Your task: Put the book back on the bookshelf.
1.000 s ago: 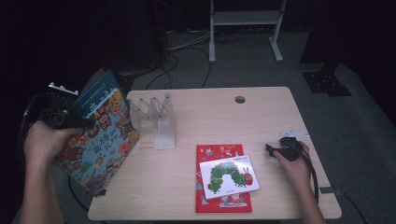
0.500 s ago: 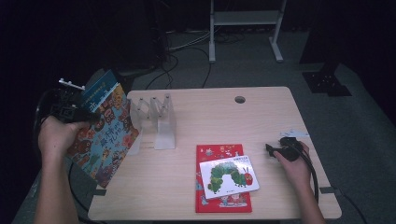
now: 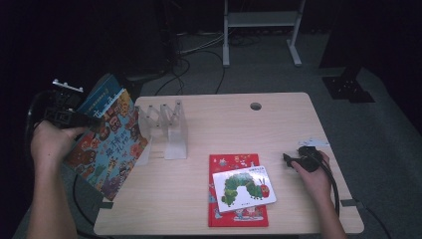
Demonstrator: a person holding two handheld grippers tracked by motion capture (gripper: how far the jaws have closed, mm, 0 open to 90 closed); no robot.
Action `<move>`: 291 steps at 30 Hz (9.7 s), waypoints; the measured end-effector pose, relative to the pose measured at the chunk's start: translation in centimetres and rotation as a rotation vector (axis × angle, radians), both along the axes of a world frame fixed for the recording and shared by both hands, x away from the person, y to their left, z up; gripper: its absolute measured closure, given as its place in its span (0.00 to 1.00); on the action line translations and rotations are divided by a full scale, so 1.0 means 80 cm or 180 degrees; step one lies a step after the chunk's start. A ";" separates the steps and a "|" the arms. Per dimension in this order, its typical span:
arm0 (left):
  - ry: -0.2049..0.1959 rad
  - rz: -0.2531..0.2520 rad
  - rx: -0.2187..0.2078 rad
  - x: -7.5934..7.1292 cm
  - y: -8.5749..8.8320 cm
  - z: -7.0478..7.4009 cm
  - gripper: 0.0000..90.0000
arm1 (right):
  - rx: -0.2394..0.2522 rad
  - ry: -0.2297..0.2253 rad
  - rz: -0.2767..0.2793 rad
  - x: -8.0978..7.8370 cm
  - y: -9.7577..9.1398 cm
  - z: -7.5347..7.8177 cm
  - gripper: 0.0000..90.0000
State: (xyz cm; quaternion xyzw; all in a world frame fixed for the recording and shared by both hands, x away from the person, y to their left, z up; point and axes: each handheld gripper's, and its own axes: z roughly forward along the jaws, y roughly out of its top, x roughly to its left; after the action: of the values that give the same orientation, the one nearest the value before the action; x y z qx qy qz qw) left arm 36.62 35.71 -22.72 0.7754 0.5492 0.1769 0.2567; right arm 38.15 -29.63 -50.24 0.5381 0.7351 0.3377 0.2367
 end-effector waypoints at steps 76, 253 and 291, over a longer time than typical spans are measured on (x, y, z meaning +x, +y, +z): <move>0.0095 -0.1901 -0.0305 -0.002 -0.229 -0.257 0.22 | 0.0295 0.0077 0.1273 -0.157 0.078 0.021 0.31; 0.0134 -0.2479 -0.0795 -0.022 -0.328 -0.216 0.74 | -0.0004 -0.0112 0.1455 -0.120 0.201 0.009 0.22; 0.0107 -0.2380 -0.0580 -0.018 -0.279 -0.154 0.83 | -0.0030 0.0041 0.0395 -0.051 0.053 -0.001 0.20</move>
State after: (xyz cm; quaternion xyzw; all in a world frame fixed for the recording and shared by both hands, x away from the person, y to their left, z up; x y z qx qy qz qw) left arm 35.17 13.38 -35.00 0.8990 0.2461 0.0088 0.3622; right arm 34.10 -25.42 -50.30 0.4926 0.7701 0.3448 0.2130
